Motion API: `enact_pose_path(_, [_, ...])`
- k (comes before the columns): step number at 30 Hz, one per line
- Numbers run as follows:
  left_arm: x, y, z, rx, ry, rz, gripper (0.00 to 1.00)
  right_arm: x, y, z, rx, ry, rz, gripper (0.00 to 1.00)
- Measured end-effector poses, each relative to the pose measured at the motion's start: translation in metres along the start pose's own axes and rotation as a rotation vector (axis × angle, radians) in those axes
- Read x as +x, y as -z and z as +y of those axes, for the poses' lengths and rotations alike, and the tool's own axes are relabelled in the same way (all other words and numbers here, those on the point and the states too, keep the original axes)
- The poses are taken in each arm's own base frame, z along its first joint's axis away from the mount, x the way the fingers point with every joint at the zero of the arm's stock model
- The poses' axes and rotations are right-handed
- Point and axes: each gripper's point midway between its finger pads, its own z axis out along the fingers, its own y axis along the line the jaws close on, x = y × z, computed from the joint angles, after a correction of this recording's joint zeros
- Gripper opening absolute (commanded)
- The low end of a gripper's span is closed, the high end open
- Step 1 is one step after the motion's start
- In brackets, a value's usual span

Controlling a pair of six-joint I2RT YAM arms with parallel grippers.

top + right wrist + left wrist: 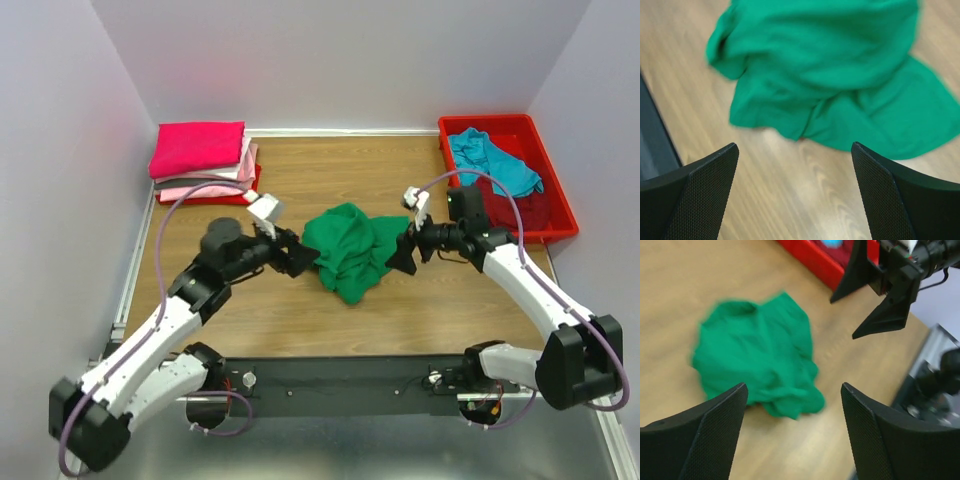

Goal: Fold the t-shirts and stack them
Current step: Flatten the tshirt out

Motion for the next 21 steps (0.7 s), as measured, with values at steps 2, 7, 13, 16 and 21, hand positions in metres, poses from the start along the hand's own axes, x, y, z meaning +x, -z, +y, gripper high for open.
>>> enact_pose_path(2, [0.023, -0.014, -0.015, 0.008, 0.062, 0.097, 0.75, 0.015, 0.001, 0.012, -0.042, 0.043, -0.001, 1.0])
enact_pose_path(7, [0.082, -0.026, -0.052, -0.023, 0.213, 0.297, 0.73, 0.042, -0.001, 0.027, -0.109, 0.108, 0.01, 1.0])
enact_pose_path(13, [0.114, -0.024, -0.051, -0.158, 0.467, 0.299, 0.68, 0.048, -0.004, 0.034, -0.164, 0.142, 0.0, 0.98])
enact_pose_path(16, [0.123, -0.028, -0.041, -0.238, 0.568, 0.28, 0.68, 0.05, -0.007, 0.035, -0.183, 0.129, 0.003, 0.97])
enact_pose_path(21, [0.13, -0.051, -0.026, -0.359, 0.637, 0.275, 0.65, 0.048, -0.008, 0.035, -0.185, 0.113, -0.006, 0.94])
